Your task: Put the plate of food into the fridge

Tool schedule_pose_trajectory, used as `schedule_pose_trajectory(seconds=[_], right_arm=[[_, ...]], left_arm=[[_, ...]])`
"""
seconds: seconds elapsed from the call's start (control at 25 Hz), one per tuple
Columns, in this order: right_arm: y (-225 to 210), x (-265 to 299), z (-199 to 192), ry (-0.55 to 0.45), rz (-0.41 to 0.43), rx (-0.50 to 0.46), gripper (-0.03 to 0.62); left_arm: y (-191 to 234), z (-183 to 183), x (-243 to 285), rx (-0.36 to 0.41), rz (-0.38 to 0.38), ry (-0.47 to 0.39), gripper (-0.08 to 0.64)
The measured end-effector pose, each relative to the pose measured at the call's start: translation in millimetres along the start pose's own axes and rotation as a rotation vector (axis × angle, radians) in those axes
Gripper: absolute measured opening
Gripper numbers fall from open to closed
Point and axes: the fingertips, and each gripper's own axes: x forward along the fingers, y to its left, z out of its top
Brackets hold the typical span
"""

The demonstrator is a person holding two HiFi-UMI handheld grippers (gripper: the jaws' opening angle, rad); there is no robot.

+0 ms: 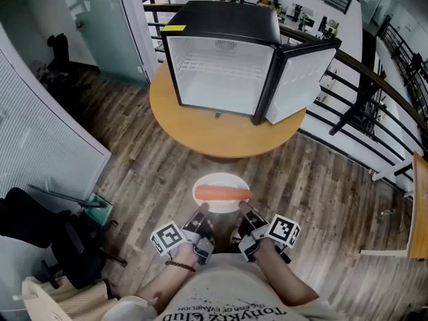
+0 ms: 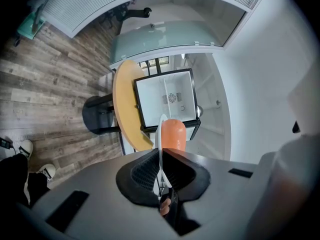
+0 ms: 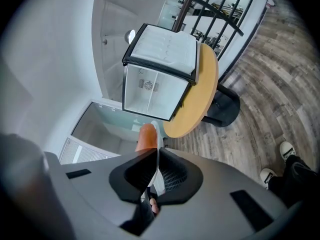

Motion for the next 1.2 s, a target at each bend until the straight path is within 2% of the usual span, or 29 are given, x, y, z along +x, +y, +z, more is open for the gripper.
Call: schedule_pose_trajectory(seconds=[0.2,0.32,0.48,0.6,0.92,1.08,1.2], right_arm=[[5.1,5.0,-12.5,-0.022,0.003,0.002,0.035],[4.5,6.1,-16.7,-0.036,-0.005,0.009,0.035],[0.9,7.8,-12.3,-0.051,-0.013,0.006,0.035],[-2.4,12.8,-4.4,-0.059,-0.010,-0.003,0.035],[-7.2,56.3,31.6,-0.034,0.005,0.024,0.035],[-2.5,88.1,67.0,-0.009,0.018,0.000,0.035],[1.9,112.4,95.0,0.007,0.028,-0.006,0.035]], left_arm=[[-13.1,9.1,-4.2,-0.007,-0.091,0.023,0.034],[-11.9,11.9,-5.2,0.005,-0.098,0.040,0.034],[-3.6,13.0,-0.1,0.010,-0.064,0.063,0.034],[-6.4,15.4,10.7,0.002,-0.092,0.067,0.034],[0.4,46.4,54.4,0.015,-0.051,0.043,0.034],[-12.7,69.9,92.8,0.019,-0.094,0.013,0.034],[-16.0,87.7,121.7,0.029,-0.082,-0.001,0.034]])
